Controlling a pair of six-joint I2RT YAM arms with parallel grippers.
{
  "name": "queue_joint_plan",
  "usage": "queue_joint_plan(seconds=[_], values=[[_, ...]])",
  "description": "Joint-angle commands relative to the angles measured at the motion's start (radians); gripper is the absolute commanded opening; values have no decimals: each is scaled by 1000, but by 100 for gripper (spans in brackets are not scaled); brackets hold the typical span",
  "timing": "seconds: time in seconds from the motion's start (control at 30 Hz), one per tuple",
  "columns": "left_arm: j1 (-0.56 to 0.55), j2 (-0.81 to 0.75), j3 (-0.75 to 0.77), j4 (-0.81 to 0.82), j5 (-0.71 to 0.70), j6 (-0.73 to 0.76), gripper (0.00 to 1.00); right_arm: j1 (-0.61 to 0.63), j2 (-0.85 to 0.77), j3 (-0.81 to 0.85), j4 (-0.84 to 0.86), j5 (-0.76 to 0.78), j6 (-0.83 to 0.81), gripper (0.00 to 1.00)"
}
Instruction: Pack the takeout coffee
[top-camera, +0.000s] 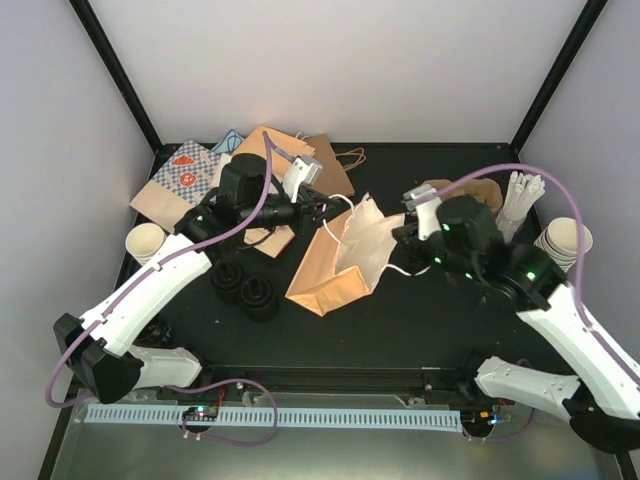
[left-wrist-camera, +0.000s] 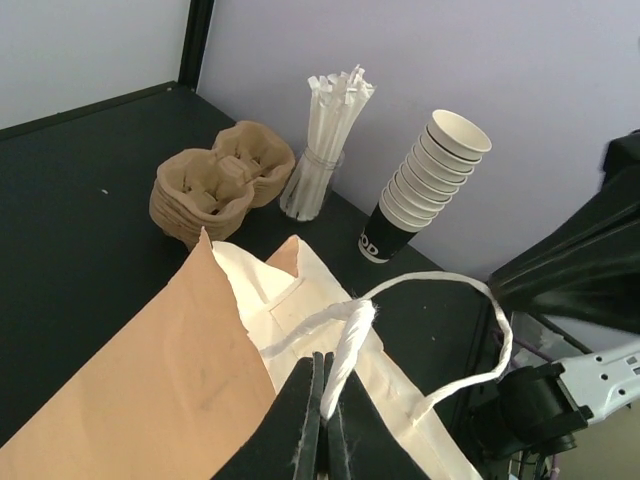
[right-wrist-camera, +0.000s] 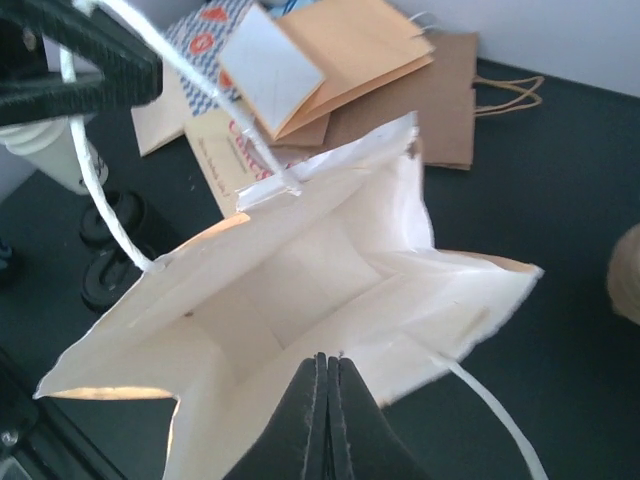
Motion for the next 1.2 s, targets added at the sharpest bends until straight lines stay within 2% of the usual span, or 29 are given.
queue_joint_plan(seconds=[0.0, 0.1, 0.33, 0.6, 0.77, 0.93, 1.07, 1.17], values=[[-6, -7, 56, -9, -7, 25, 2, 2, 85, -4, 89, -99, -131, 2], [-6, -9, 56, -14, -13, 27, 2, 2, 130, -8, 132, -94, -128, 1], [-7, -17, 60, -26, -32, 40, 2, 17, 252, -24, 112, -42, -124, 1], [-7, -27, 83, -46, -95, 66, 2, 17, 293, -180, 98, -20, -58, 1], [-7, -24, 137, -71, -122, 111, 1, 18, 306, -206, 12, 4, -27, 1], [-5, -10, 182, -96, -173, 135, 2, 19, 256, -250, 16, -39, -48, 1], [-4, -6, 194, -68, -137, 134, 1, 36, 252, -273, 20, -68, -81, 1], [-5, 2, 201, -48, -56, 128, 2, 59, 276, -269, 17, -74, -96, 1]])
